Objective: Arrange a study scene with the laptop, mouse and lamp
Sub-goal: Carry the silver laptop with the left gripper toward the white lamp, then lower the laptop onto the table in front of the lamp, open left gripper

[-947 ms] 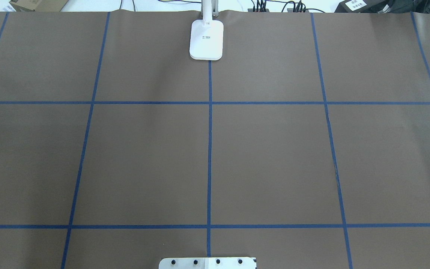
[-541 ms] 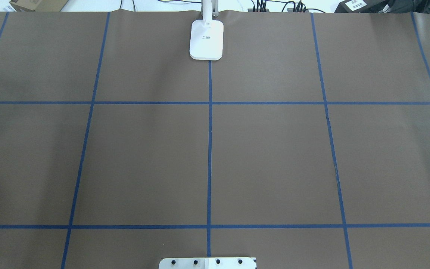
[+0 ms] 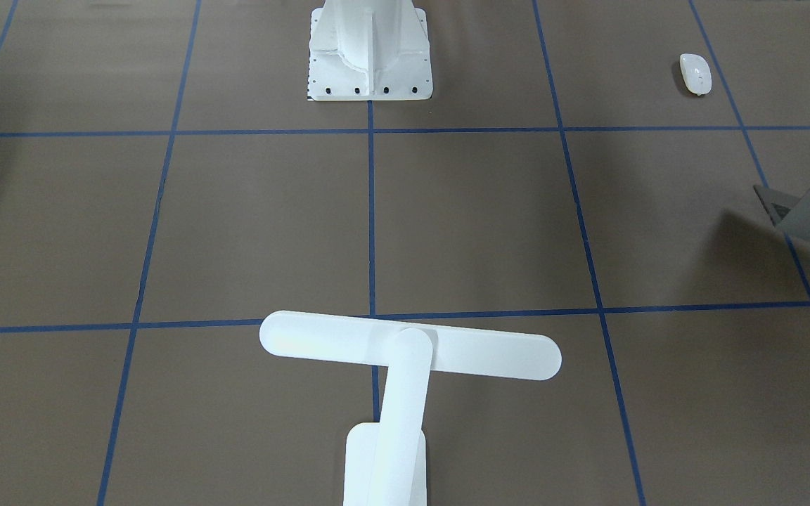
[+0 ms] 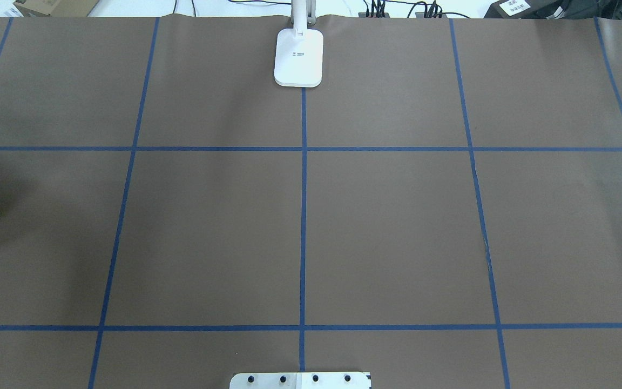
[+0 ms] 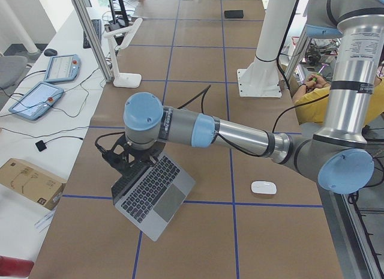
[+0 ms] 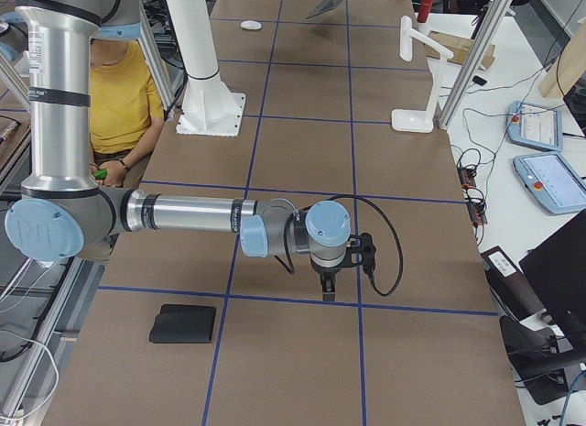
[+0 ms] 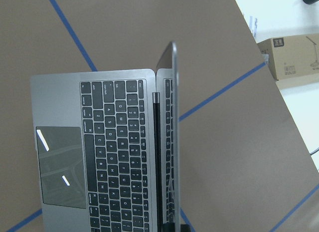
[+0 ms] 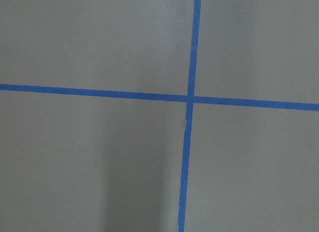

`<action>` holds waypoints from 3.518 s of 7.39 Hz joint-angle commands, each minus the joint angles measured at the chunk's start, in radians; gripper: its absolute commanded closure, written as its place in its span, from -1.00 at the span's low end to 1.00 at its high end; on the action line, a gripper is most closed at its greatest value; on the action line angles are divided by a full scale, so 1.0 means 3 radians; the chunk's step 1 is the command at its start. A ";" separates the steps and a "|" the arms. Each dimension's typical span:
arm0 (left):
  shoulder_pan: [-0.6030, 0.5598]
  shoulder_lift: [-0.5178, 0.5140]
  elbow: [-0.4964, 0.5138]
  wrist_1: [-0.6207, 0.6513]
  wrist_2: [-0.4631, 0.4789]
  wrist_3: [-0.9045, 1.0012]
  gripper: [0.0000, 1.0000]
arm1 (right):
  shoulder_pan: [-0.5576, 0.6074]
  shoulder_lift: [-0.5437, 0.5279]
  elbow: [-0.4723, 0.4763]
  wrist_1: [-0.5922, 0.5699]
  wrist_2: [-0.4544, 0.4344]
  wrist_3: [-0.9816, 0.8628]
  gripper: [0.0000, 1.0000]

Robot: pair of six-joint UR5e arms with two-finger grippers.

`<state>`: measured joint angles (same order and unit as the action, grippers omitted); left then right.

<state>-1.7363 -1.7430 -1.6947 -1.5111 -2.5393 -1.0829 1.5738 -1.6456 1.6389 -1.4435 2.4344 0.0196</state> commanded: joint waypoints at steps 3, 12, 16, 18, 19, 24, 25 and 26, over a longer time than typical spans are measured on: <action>0.0775 -0.0769 0.0009 -0.0005 0.0007 -0.1388 1.00 | 0.0000 -0.0001 -0.0002 0.0000 0.0000 -0.0004 -1.00; 0.2218 -0.1904 0.0106 -0.0066 0.0737 -0.3981 1.00 | 0.0000 -0.0006 -0.0007 0.0000 0.0005 0.0001 -1.00; 0.2693 -0.2406 0.0641 -0.0494 0.1249 -0.4836 1.00 | 0.0000 -0.0006 -0.0007 0.0000 0.0005 0.0001 -1.00; 0.2821 -0.2503 0.0923 -0.0796 0.1473 -0.5041 1.00 | 0.0000 -0.0006 -0.0007 0.0000 0.0005 0.0001 -1.00; 0.2858 -0.2641 0.1081 -0.0797 0.1490 -0.5077 1.00 | 0.0000 -0.0006 -0.0007 0.0000 0.0015 0.0001 -1.00; 0.3011 -0.2724 0.1374 -0.1119 0.1771 -0.5226 1.00 | 0.0000 -0.0011 -0.0012 -0.0005 0.0031 0.0001 -1.00; 0.3011 -0.2734 0.1379 -0.1124 0.1771 -0.5327 1.00 | 0.0000 -0.0011 -0.0012 0.0000 0.0036 0.0001 -1.00; 0.3011 -0.2739 0.1380 -0.1135 0.1771 -0.5338 1.00 | 0.0000 -0.0011 -0.0012 -0.0005 0.0036 0.0001 -1.00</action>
<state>-0.8335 -2.5617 -1.2825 -1.8480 -2.0083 -2.6719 1.5739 -1.6490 1.6353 -1.4444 2.4446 0.0199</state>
